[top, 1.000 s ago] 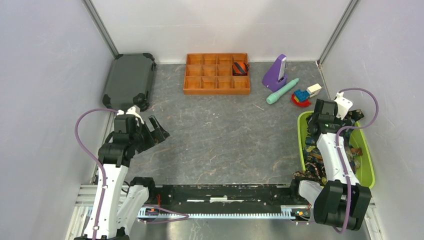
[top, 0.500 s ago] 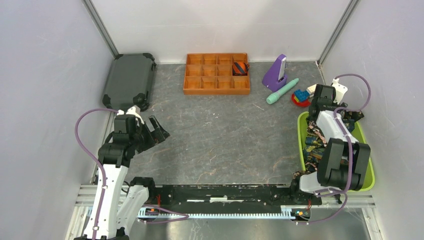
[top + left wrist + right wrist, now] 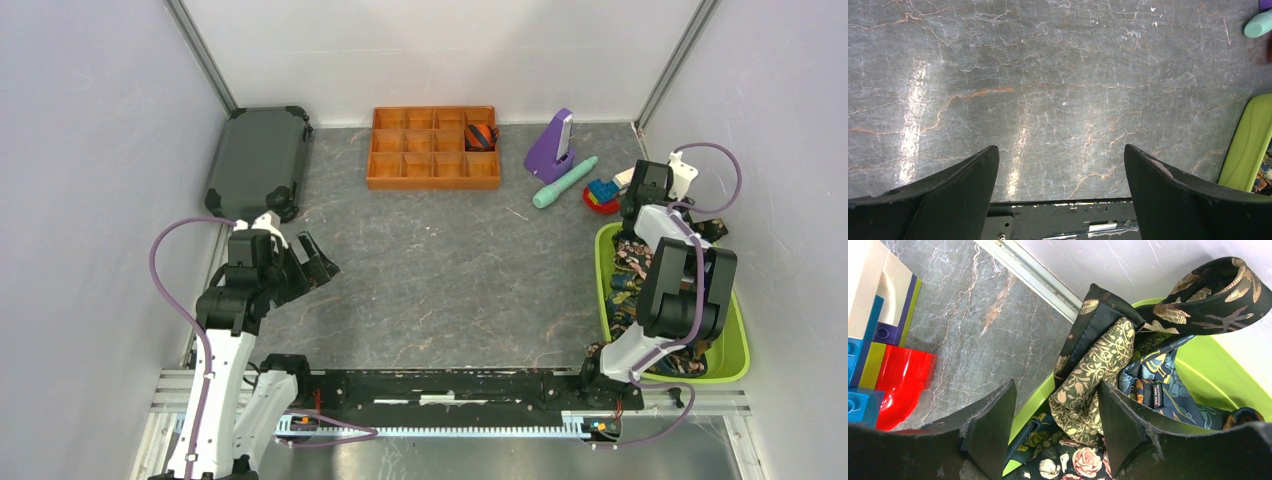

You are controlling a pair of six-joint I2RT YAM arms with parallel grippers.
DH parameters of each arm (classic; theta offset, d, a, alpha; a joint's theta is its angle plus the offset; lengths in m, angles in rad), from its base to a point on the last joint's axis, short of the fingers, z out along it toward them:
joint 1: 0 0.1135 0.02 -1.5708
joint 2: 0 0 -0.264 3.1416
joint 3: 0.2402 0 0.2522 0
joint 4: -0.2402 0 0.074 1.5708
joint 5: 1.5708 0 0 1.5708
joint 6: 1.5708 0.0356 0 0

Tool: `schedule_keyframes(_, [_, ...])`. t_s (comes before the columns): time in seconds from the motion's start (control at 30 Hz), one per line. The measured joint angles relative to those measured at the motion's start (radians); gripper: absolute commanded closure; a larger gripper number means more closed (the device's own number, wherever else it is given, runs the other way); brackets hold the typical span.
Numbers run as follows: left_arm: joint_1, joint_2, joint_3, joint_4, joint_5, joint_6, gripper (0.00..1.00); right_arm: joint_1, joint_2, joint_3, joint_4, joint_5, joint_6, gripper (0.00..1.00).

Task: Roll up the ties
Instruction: Pick up the tie from the bin.

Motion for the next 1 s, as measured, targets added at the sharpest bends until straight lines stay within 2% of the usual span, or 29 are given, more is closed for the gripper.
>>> schedule_keyframes(0.17, [0.0,0.001,0.0,0.0,0.0,0.0,0.0,-0.003,0.008,0.0,0.023,-0.002,0.005,0.56])
schedule_keyframes(0.27, [0.0,0.002,0.0,0.0,0.0,0.0,0.0,-0.002,0.009,0.0,0.031,0.006,0.013,0.56])
schedule_keyframes(0.57, [0.0,0.003,0.0,0.0,0.0,0.0,0.0,-0.005,-0.016,0.0,0.014,0.03,-0.002,0.44])
schedule_keyframes(0.87, [0.0,0.003,0.0,0.0,-0.001,0.0,0.01,-0.013,-0.049,-0.011,-0.009,0.054,-0.029,0.55])
schedule_keyframes(1.0, [0.0,0.005,0.0,0.0,-0.001,0.0,0.01,-0.011,-0.049,-0.023,-0.013,0.055,-0.03,0.55])
